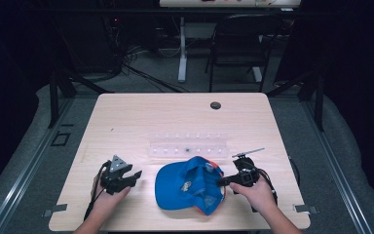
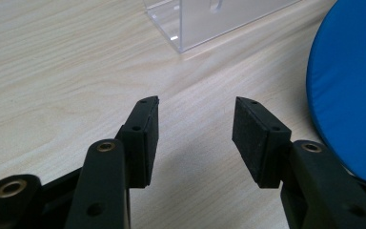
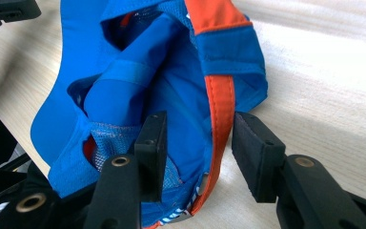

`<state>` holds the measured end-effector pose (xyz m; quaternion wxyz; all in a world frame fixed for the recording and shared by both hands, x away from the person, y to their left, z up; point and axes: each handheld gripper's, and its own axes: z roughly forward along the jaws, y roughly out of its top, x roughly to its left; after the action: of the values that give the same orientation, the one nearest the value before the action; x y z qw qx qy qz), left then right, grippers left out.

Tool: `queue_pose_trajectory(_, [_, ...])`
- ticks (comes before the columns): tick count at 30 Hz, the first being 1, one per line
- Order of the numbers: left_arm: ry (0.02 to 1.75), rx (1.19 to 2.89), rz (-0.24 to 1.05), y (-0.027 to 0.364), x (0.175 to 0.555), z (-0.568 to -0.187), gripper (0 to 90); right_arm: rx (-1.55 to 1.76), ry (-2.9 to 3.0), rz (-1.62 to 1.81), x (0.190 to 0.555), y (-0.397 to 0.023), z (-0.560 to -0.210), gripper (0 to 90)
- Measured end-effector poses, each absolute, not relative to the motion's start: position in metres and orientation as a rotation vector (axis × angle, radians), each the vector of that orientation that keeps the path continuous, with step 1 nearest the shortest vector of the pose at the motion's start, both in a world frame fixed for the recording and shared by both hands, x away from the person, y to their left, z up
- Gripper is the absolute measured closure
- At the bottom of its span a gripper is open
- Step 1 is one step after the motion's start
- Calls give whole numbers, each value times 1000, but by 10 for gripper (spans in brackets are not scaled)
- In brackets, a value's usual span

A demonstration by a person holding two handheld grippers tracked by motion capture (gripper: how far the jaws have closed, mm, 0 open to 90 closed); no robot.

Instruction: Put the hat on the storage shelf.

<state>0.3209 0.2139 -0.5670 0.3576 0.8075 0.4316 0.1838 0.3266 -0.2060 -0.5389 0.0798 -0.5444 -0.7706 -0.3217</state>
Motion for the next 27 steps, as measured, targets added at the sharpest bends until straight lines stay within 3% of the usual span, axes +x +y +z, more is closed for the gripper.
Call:
queue_pose_trajectory(16, [1113, 2089, 477, 214, 321, -567, 524, -1572, -2286, -986, 322, -200, -534, 588])
queue_pose_trajectory(27, [1114, 2089, 476, 213, 321, -567, 525, -1487, -2292, -988, 322, -197, -526, 697])
